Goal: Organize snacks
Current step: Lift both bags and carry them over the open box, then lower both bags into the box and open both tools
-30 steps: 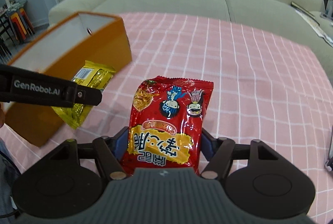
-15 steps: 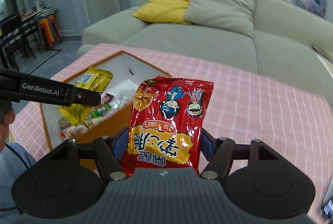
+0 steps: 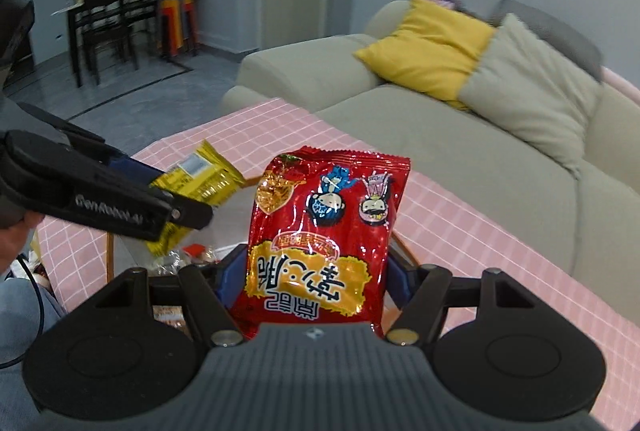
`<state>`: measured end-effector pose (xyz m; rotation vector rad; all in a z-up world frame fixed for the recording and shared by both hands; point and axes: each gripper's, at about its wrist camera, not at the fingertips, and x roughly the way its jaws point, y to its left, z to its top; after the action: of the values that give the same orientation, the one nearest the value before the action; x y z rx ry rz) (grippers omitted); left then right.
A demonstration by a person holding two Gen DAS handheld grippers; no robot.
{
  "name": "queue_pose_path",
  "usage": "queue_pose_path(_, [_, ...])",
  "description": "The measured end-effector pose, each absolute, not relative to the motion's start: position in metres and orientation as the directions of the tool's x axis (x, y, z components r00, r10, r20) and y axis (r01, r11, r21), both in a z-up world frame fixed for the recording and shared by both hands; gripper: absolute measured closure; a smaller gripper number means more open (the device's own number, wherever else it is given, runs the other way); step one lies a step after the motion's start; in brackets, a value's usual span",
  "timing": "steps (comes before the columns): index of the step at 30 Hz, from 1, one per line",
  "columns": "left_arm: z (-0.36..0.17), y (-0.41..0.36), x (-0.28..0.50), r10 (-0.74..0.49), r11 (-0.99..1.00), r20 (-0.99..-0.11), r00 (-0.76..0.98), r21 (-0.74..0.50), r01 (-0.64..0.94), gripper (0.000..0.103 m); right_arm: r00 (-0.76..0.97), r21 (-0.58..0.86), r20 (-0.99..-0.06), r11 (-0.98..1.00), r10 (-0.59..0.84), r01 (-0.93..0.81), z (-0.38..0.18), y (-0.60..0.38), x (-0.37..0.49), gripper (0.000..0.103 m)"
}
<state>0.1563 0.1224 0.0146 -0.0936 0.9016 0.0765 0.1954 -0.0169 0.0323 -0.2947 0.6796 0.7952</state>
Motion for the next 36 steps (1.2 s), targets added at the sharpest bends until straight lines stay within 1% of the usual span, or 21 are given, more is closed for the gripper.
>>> queue_pose_path(3, [0.0, 0.129, 0.163, 0.041, 0.995, -0.807, 0.589, -0.019, -0.095, 0.044, 0.476, -0.012, -0.686, 0.645, 0.55, -0.764, 0.021, 0.005, 0.211, 0.036])
queue_pose_path(6, [-0.013, 0.136, 0.173, 0.034, 0.996, -0.825, 0.564, -0.016, -0.083, 0.044, 0.431, -0.008, -0.718, 0.613, 0.546, -0.79, 0.008, 0.022, 0.227, 0.036])
queue_pose_path(10, [-0.027, 0.138, 0.184, 0.022, 0.999, -0.842, 0.539, 0.003, -0.036, 0.044, 0.399, -0.043, -0.768, 0.58, 0.502, -0.813, -0.014, 0.04, 0.247, 0.036])
queue_pose_path(12, [-0.033, 0.138, 0.189, 0.011, 1.0, -0.849, 0.528, 0.001, -0.02, 0.044, 0.379, -0.038, -0.786, 0.574, 0.489, -0.818, -0.024, 0.044, 0.256, 0.036])
queue_pose_path(16, [-0.047, 0.141, 0.198, -0.003, 1.0, -0.862, 0.508, -0.006, -0.004, 0.044, 0.332, 0.002, -0.803, 0.56, 0.495, -0.829, -0.041, 0.044, 0.265, 0.036])
queue_pose_path(20, [-0.057, 0.142, 0.208, -0.004, 1.0, -0.873, 0.489, -0.001, 0.006, 0.044, 0.308, -0.013, -0.823, 0.527, 0.477, -0.85, -0.052, 0.05, 0.272, 0.036])
queue_pose_path(23, [-0.069, 0.138, 0.219, -0.006, 1.0, -0.896, 0.444, 0.008, 0.029, 0.044, 0.272, -0.014, -0.859, 0.512, 0.434, -0.859, -0.06, 0.059, 0.284, 0.036])
queue_pose_path(28, [-0.09, 0.133, 0.232, 0.015, 0.999, -0.923, 0.385, 0.03, 0.033, 0.044, 0.23, -0.061, -0.921, 0.466, 0.315, -0.883, -0.077, 0.078, 0.294, 0.036])
queue_pose_path(32, [-0.101, 0.129, 0.24, 0.04, 0.997, -0.936, 0.35, 0.059, 0.045, 0.044, 0.215, -0.085, -0.944, 0.447, 0.25, -0.891, -0.085, 0.092, 0.304, 0.036])
queue_pose_path(36, [-0.108, 0.129, 0.243, 0.052, 0.997, -0.943, 0.328, 0.067, 0.033, 0.044, 0.198, -0.082, -0.956, 0.445, 0.219, -0.892, -0.094, 0.101, 0.311, 0.036])
